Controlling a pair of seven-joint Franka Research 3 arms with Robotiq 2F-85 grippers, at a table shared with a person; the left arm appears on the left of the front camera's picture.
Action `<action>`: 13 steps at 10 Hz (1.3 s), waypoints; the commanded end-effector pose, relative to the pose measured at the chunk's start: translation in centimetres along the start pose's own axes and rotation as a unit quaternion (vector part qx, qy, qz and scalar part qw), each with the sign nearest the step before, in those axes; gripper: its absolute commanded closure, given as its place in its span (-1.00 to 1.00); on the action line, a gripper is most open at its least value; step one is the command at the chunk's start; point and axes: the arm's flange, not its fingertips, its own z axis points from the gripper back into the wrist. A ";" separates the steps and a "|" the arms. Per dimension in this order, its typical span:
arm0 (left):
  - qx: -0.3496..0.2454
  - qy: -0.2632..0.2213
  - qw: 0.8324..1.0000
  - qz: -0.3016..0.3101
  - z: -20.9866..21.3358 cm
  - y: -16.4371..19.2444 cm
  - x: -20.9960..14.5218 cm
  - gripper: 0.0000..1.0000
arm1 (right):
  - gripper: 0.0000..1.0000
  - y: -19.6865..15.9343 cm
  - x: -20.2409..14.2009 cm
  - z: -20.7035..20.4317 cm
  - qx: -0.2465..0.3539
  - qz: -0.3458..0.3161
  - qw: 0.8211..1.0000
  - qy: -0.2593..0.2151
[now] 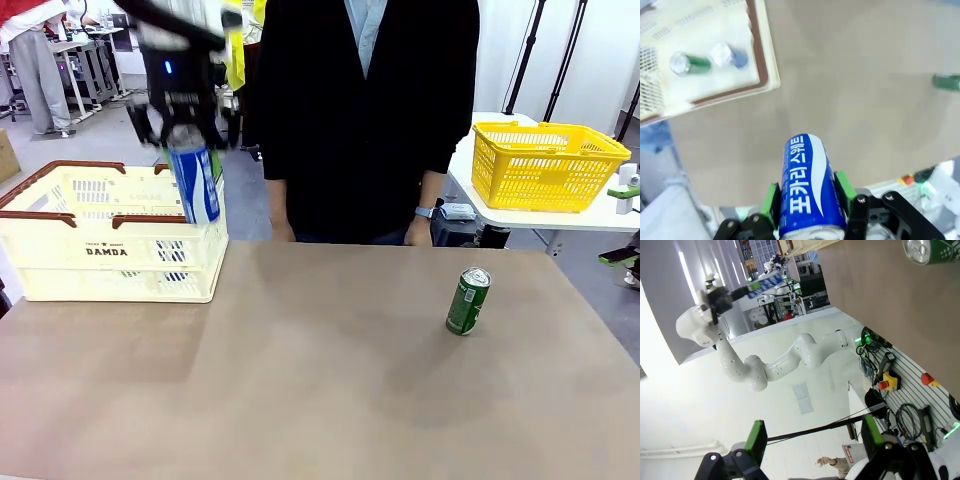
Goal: Place the drinks into the Shopping basket.
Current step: Pick up one drink and place it into the Shopping basket.
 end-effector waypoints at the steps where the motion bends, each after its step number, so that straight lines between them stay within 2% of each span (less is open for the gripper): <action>1: -0.004 -0.054 0.999 -0.002 2.0 1.7 3.8 1.00 | -1.00 0.4 -0.2 0.1 -0.002 -0.009 1.000 0.005; 3: 0.009 -0.104 0.991 0.084 1.9 5.6 8.8 1.00 | -1.00 0.4 -0.2 0.1 -0.002 -0.009 1.000 0.005; 4: -0.002 -0.106 0.991 0.086 1.0 7.0 10.3 1.00 | -1.00 0.4 -0.2 0.1 -0.002 -0.009 1.000 0.005; 5: -0.011 -0.081 0.990 0.113 0.3 7.9 11.4 1.00 | -1.00 0.4 -0.2 0.1 -0.002 -0.009 1.000 0.005; 6: 0.006 -0.036 0.989 0.143 -0.2 8.3 11.7 1.00 | -1.00 0.4 -0.2 0.1 -0.002 -0.009 1.000 0.005; 7: -0.005 -0.092 0.992 0.089 0.2 8.6 11.0 1.00 | -1.00 0.4 -0.2 0.1 -0.002 -0.009 1.000 0.005; 10: -0.005 -0.092 0.992 0.089 0.2 8.6 11.0 1.00 | -1.00 0.4 -0.2 0.1 -0.002 -0.009 1.000 0.005; 11: -0.005 -0.075 0.992 0.099 -0.9 8.3 11.6 1.00 | -1.00 0.4 -0.2 0.1 -0.002 -0.009 1.000 0.005; 13: 0.044 -0.058 0.997 0.006 -2.4 9.0 13.6 1.00 | -1.00 0.4 -0.2 0.1 -0.002 -0.009 1.000 0.005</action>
